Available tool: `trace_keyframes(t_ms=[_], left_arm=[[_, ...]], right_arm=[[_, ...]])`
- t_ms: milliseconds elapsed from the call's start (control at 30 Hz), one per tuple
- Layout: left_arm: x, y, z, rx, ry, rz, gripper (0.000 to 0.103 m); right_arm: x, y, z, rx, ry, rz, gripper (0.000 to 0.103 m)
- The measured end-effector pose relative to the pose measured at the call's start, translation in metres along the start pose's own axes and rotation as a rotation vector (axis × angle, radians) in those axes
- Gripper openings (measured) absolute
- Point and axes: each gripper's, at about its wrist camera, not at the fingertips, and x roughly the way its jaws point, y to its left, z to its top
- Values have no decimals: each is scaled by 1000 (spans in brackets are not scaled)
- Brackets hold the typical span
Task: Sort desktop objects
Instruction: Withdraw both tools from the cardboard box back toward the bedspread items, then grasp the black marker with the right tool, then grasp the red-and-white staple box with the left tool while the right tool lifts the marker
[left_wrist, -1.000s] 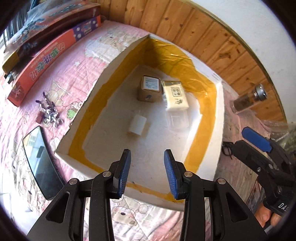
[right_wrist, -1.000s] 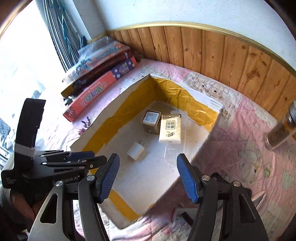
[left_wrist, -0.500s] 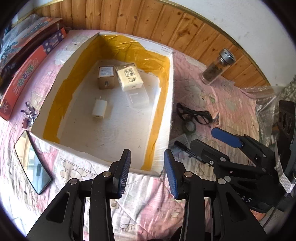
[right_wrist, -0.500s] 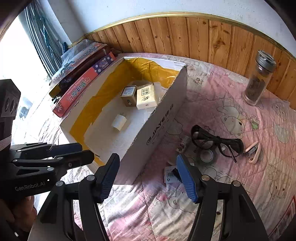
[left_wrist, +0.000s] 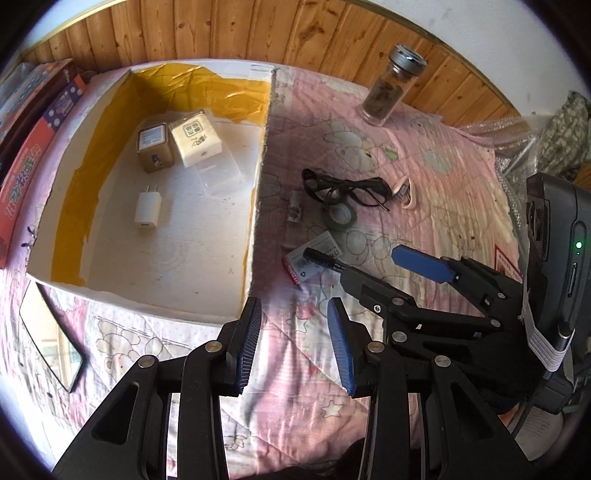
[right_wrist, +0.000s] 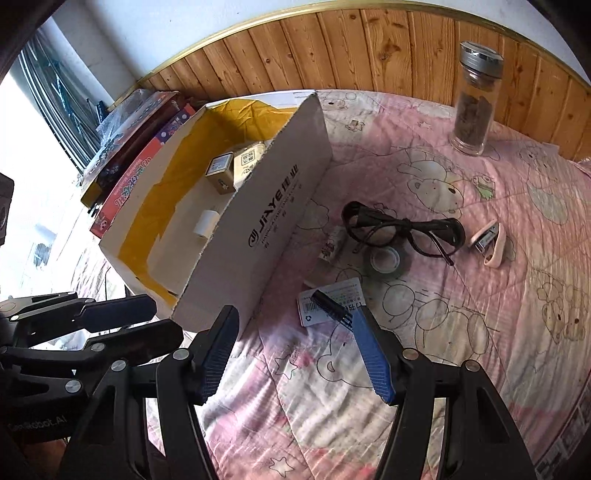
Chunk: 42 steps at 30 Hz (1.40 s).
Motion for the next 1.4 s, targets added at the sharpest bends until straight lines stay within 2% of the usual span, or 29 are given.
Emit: trace_keyframes(t_ms=[333, 467, 533, 733, 800, 900, 967, 1100, 1133, 1200, 1400], left_arm=[[47, -39, 11, 124, 93, -3, 39], [70, -44, 19, 138, 134, 20, 39], [78, -43, 23, 128, 153, 22, 39], [91, -39, 29, 137, 178, 36, 39], [98, -40, 30, 150, 191, 36, 39], [113, -46, 32, 195, 204, 59, 39], [123, -49, 34, 229, 209, 81, 39], [142, -49, 39, 259, 220, 90, 39], [147, -48, 39, 261, 226, 88, 40], [150, -50, 40, 284, 188, 77, 56], [157, -45, 44, 312, 148, 132, 58]], right_arm=[[12, -67, -41, 164, 47, -33, 65], [25, -88, -60, 196, 87, -37, 59], [33, -89, -62, 166, 96, -30, 59], [60, -73, -44, -49, 78, -52, 58], [75, -68, -41, -105, 103, -43, 31], [86, -68, -40, -132, 127, -55, 29], [82, -80, -40, -74, 136, -58, 15], [72, -114, -52, 91, 154, -29, 15], [69, -118, -55, 104, 157, -30, 15], [67, -121, -61, 117, 165, -23, 15], [71, -118, -57, 106, 149, -30, 16]])
